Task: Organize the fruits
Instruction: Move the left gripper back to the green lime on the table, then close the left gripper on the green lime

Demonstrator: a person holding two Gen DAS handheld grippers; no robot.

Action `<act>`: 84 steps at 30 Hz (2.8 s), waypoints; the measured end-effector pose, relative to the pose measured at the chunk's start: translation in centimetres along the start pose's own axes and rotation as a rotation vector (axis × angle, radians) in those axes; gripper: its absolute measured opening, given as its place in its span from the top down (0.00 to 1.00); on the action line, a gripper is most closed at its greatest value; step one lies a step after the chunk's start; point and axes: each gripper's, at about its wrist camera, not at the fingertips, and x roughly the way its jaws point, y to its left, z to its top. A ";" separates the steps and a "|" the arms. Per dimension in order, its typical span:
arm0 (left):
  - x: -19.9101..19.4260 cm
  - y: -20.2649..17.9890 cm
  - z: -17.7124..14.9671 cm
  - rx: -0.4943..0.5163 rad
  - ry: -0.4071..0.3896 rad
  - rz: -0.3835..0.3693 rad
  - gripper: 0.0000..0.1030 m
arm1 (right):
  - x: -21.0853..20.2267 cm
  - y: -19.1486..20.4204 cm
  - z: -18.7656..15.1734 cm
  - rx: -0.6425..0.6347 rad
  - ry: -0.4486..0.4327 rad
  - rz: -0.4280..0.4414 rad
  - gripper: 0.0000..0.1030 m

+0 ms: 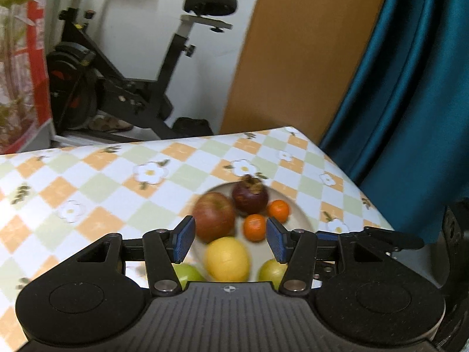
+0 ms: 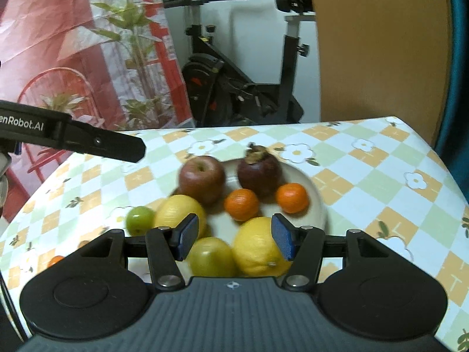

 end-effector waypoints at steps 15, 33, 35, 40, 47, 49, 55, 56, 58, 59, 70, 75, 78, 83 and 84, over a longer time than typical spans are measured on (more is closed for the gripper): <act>-2.4 7.1 -2.6 -0.093 0.009 0.085 0.46 | 1.7 7.4 -1.0 -0.165 0.036 0.128 0.43; 7.7 7.2 -2.9 -0.168 0.100 -0.076 0.56 | 2.7 7.6 -2.1 -0.181 0.079 0.123 0.43; 8.1 7.2 -3.1 -0.163 0.115 -0.086 0.56 | 2.8 7.4 -2.1 -0.183 0.083 0.123 0.43; 8.0 7.3 -4.0 -0.160 0.153 -0.131 0.56 | 3.0 7.3 -2.3 -0.179 0.091 0.125 0.43; 6.4 7.5 -4.6 -0.137 0.171 -0.181 0.56 | 3.3 7.8 -2.9 -0.187 0.109 0.141 0.43; 5.7 7.3 -4.8 -0.113 0.178 -0.199 0.56 | 3.3 8.0 -3.0 -0.189 0.114 0.146 0.43; 4.3 6.4 -5.2 -0.071 0.195 -0.250 0.56 | 3.8 8.5 -3.2 -0.183 0.130 0.162 0.43; 4.2 6.3 -5.2 -0.071 0.197 -0.259 0.56 | 4.0 8.7 -3.2 -0.185 0.133 0.163 0.43; 4.1 6.1 -5.3 -0.071 0.203 -0.276 0.56 | 4.5 9.1 -3.2 -0.199 0.138 0.164 0.43; 4.0 6.1 -5.4 -0.069 0.207 -0.286 0.56 | 4.8 9.4 -3.1 -0.208 0.140 0.162 0.43; 3.8 6.9 -5.8 -0.112 0.205 -0.336 0.56 | 6.1 10.1 -2.5 -0.247 0.131 0.145 0.50; 4.6 8.4 -5.3 -0.200 0.174 -0.271 0.56 | 5.9 10.2 -2.5 -0.255 0.124 0.153 0.51; 5.6 8.4 -5.3 -0.206 0.189 -0.249 0.56 | 5.8 10.4 -2.5 -0.261 0.120 0.161 0.51; 5.9 8.1 -5.3 -0.157 0.206 -0.244 0.56 | 5.7 11.2 -2.7 -0.289 0.119 0.183 0.52; 5.9 8.3 -5.5 -0.154 0.211 -0.241 0.56 | 5.7 11.3 -2.8 -0.295 0.119 0.181 0.52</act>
